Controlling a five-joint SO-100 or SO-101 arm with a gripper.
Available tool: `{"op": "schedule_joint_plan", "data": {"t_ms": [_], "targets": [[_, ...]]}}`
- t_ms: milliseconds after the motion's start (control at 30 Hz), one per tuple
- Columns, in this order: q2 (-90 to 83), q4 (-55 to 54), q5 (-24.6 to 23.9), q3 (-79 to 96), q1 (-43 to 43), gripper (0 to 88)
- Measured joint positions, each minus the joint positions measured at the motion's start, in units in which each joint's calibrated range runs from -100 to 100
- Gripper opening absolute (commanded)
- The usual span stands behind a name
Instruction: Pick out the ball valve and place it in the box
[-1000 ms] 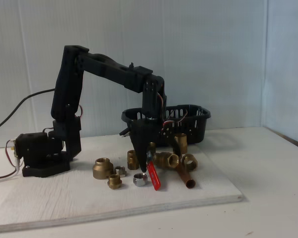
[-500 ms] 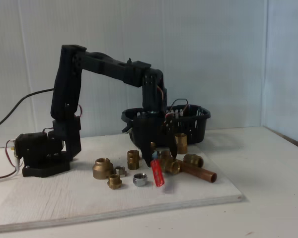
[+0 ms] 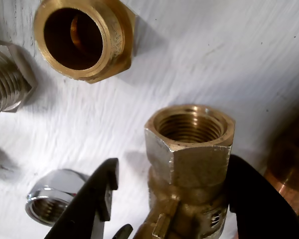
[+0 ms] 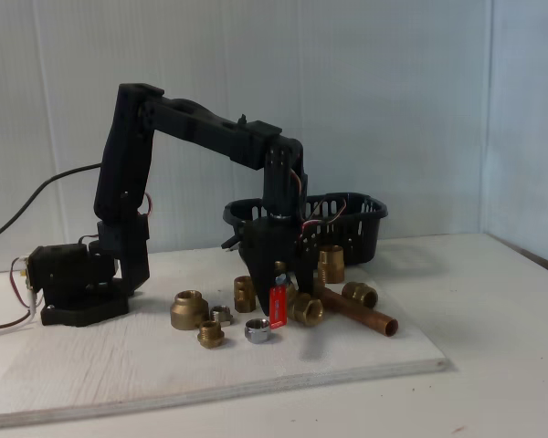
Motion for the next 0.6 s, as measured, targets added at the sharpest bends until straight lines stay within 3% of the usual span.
{"op": "schedule_joint_plan", "data": {"t_ms": [433,600], "targets": [[0.00,0.00,0.00,0.00,0.07,20.7],[0.00,0.00,0.00,-0.09,0.00,6.9]]}}
